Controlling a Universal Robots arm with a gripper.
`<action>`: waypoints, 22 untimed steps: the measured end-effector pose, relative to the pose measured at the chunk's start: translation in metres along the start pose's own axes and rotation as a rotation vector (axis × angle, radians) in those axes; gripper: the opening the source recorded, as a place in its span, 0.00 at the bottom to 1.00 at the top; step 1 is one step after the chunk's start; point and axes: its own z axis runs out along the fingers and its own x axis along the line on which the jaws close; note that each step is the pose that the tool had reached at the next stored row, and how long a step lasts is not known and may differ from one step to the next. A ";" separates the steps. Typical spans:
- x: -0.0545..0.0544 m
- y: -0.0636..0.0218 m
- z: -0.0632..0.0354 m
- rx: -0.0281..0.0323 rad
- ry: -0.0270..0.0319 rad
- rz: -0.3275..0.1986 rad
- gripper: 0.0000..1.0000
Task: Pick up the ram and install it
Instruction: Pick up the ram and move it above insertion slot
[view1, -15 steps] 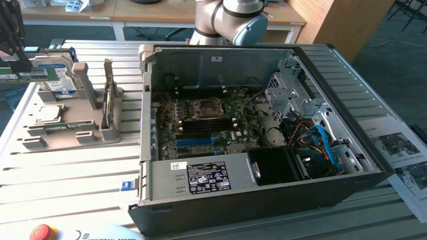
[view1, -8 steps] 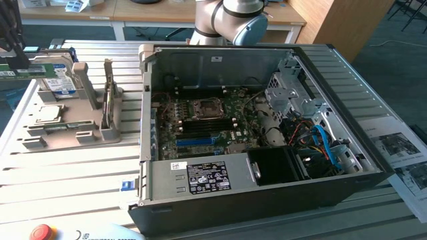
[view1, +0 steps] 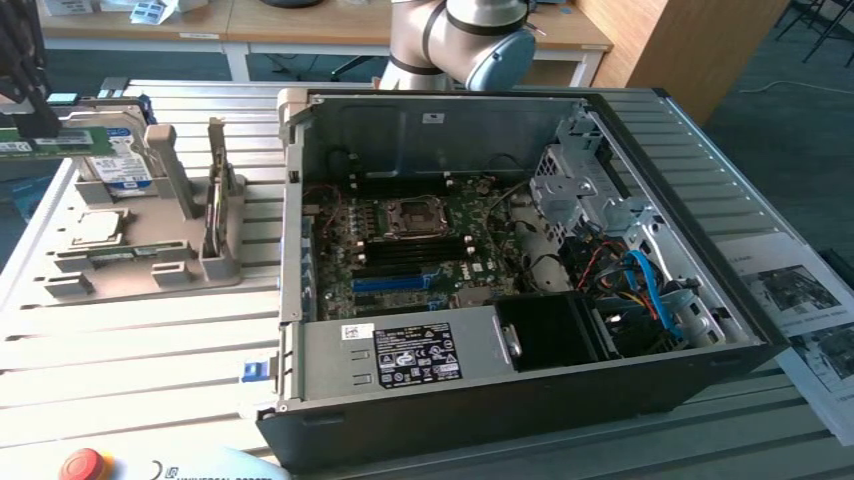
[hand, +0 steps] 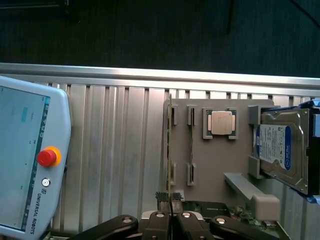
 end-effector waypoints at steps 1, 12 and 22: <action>0.000 -0.0007 0.0001 -0.0003 0.0000 0.000 0.12; 0.000 -0.0127 0.0002 -0.0072 -0.0002 -0.001 0.12; 0.001 -0.0242 0.0004 -0.0146 -0.0006 -0.001 0.12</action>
